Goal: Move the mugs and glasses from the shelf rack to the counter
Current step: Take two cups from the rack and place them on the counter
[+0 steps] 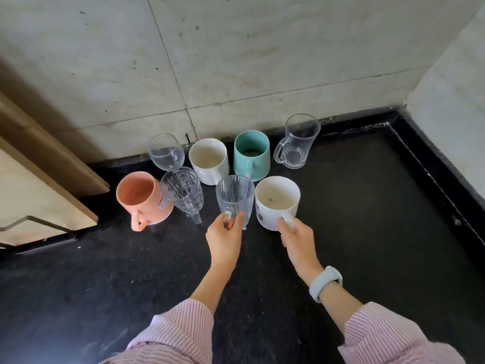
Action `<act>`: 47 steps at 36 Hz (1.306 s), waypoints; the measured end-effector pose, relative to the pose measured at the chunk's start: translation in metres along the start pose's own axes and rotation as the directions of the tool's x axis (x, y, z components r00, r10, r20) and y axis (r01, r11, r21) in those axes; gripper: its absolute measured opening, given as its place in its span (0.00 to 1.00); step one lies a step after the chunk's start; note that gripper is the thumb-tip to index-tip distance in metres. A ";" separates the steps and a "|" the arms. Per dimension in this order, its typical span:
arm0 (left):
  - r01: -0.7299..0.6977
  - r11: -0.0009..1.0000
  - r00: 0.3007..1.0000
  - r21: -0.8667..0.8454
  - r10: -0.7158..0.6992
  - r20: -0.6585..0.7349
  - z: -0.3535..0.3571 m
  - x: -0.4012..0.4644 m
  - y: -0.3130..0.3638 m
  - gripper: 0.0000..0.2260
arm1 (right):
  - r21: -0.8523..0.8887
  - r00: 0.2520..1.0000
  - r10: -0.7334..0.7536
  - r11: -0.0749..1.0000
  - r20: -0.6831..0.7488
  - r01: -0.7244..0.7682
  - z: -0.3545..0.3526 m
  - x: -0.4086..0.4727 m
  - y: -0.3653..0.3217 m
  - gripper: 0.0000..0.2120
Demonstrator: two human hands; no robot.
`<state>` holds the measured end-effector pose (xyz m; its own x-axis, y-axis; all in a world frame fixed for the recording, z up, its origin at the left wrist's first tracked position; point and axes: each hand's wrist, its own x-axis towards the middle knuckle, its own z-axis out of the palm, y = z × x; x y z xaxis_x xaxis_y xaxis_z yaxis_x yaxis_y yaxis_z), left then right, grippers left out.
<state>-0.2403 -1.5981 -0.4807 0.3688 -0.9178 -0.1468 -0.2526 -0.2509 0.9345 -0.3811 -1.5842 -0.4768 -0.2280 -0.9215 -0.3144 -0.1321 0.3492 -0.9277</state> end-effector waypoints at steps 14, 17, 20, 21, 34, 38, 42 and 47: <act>0.079 0.994 0.997 -0.068 -0.080 -0.005 0.024 0.019 -0.006 0.16 | 0.055 0.998 -0.010 0.998 0.058 0.007 0.024 0.033 0.013 0.14; 0.067 0.997 0.997 -0.036 -0.066 0.028 0.025 0.022 -0.006 0.17 | 0.024 0.997 0.018 1.000 0.080 -0.020 0.026 0.038 0.013 0.16; 0.063 0.998 0.994 0.019 -0.064 0.085 0.025 0.021 -0.007 0.13 | -0.049 0.993 0.056 0.998 0.102 -0.051 0.025 0.041 0.013 0.16; 0.062 0.998 0.992 0.032 -0.065 0.104 0.025 0.020 -0.007 0.11 | -0.068 0.992 0.064 0.996 0.106 -0.057 0.025 0.041 0.012 0.16; -0.049 0.981 0.981 0.188 0.013 0.191 0.008 0.006 -0.010 0.17 | -0.298 0.997 0.073 0.953 0.023 -0.063 0.021 0.029 -0.002 0.15; -0.150 0.928 0.957 0.341 0.050 0.286 -0.014 -0.016 -0.012 0.24 | -0.314 0.997 -0.032 0.949 -0.075 0.007 0.019 0.001 -0.007 0.17; -0.230 0.838 0.945 0.494 0.070 0.320 -0.052 -0.037 -0.010 0.23 | -0.435 0.985 -0.153 0.895 -0.084 0.101 0.026 -0.036 -0.020 0.20; -0.296 0.672 0.953 0.679 0.163 0.255 -0.124 -0.047 -0.002 0.20 | -0.546 0.926 -0.286 0.748 0.249 0.378 0.058 -0.074 -0.055 0.16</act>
<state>-0.1464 -1.5167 -0.4351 0.0825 -0.9941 -0.0704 -0.8862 -0.1055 0.4512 -0.3012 -1.5454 -0.4145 0.0666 -0.9949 -0.0761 -0.7116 0.0061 -0.7026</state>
